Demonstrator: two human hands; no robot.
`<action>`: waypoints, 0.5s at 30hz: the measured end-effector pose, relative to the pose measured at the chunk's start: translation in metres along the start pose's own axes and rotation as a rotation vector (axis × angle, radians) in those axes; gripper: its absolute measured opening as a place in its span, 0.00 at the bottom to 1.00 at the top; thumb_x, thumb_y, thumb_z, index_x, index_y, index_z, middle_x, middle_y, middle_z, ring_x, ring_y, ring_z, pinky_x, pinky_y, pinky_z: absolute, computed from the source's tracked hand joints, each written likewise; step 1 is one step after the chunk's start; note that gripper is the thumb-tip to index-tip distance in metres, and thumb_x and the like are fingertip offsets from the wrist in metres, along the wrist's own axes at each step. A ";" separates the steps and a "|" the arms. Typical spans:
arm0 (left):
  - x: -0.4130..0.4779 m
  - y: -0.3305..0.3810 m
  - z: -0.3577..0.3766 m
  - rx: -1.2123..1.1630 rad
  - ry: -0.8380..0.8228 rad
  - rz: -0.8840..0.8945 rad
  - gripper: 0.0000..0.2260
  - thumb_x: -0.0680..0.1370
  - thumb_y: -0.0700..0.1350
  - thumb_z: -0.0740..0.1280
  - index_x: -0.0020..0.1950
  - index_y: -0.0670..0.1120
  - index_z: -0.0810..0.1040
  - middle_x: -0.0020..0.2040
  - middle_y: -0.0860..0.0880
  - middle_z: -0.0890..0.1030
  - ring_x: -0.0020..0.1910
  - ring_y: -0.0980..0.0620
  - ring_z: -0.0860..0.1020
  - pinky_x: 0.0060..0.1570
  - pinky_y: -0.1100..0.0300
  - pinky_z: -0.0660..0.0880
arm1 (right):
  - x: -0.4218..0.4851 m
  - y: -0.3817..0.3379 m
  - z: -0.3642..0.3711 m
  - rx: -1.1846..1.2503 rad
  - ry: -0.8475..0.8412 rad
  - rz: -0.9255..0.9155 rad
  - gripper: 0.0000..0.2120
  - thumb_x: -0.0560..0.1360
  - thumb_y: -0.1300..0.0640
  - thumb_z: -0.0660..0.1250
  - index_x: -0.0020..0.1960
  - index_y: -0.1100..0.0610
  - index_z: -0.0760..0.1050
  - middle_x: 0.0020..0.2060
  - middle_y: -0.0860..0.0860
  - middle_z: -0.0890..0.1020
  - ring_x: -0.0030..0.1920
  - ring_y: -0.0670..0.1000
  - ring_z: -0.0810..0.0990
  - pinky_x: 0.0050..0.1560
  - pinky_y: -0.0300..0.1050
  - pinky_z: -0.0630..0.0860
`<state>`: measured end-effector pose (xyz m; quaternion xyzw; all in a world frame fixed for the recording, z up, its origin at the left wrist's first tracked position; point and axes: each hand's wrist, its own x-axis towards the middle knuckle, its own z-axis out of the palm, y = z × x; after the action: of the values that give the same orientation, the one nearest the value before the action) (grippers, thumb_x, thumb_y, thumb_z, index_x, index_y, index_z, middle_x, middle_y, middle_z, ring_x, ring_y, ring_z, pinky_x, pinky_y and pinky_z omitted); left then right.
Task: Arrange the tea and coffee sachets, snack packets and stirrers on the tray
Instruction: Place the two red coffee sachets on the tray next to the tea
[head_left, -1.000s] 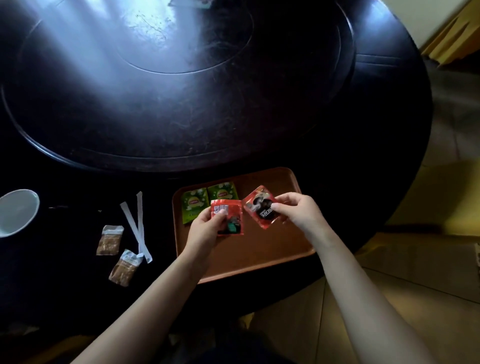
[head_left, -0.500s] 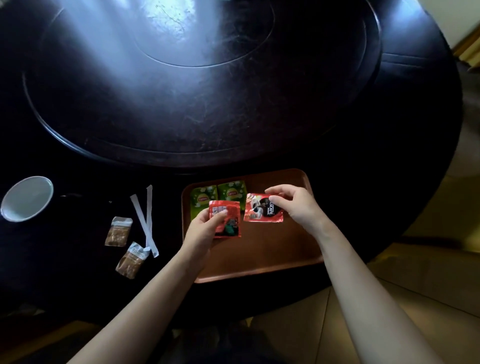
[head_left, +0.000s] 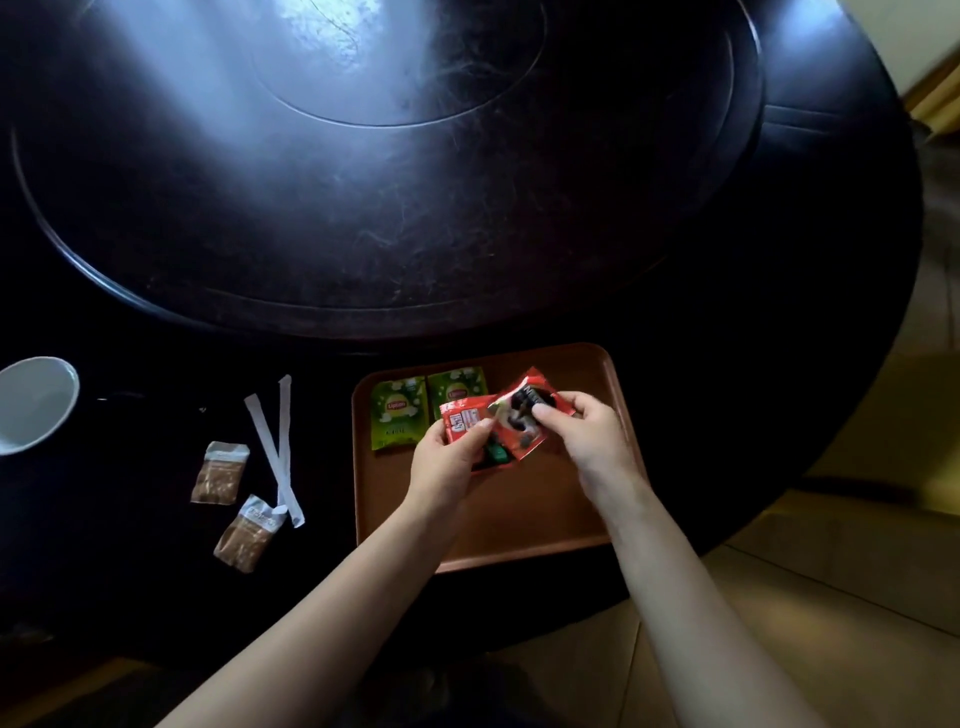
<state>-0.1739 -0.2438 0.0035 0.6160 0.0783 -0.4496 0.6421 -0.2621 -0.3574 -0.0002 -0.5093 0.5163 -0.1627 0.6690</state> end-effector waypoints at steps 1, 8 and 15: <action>-0.001 0.000 -0.001 0.003 0.030 -0.008 0.07 0.73 0.40 0.68 0.50 0.45 0.76 0.45 0.45 0.82 0.41 0.52 0.83 0.32 0.61 0.78 | 0.005 -0.001 0.000 -0.061 0.105 -0.039 0.10 0.72 0.66 0.66 0.53 0.64 0.76 0.41 0.55 0.82 0.39 0.50 0.82 0.37 0.37 0.78; 0.003 0.004 -0.030 0.069 0.145 0.010 0.05 0.76 0.39 0.63 0.47 0.48 0.74 0.46 0.45 0.80 0.44 0.49 0.79 0.37 0.58 0.76 | 0.036 -0.011 0.004 -0.621 0.060 -0.231 0.18 0.71 0.61 0.69 0.60 0.58 0.73 0.55 0.58 0.81 0.54 0.56 0.80 0.56 0.46 0.76; 0.001 0.003 -0.037 0.077 0.087 -0.014 0.13 0.73 0.37 0.66 0.57 0.43 0.72 0.48 0.44 0.80 0.45 0.49 0.80 0.36 0.59 0.77 | 0.043 -0.009 0.016 -0.791 0.100 -0.439 0.16 0.70 0.61 0.70 0.57 0.60 0.74 0.54 0.60 0.76 0.54 0.57 0.76 0.55 0.47 0.73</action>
<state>-0.1544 -0.2126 -0.0028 0.6587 0.0928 -0.4296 0.6107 -0.2277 -0.3844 -0.0158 -0.8146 0.4502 -0.1151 0.3471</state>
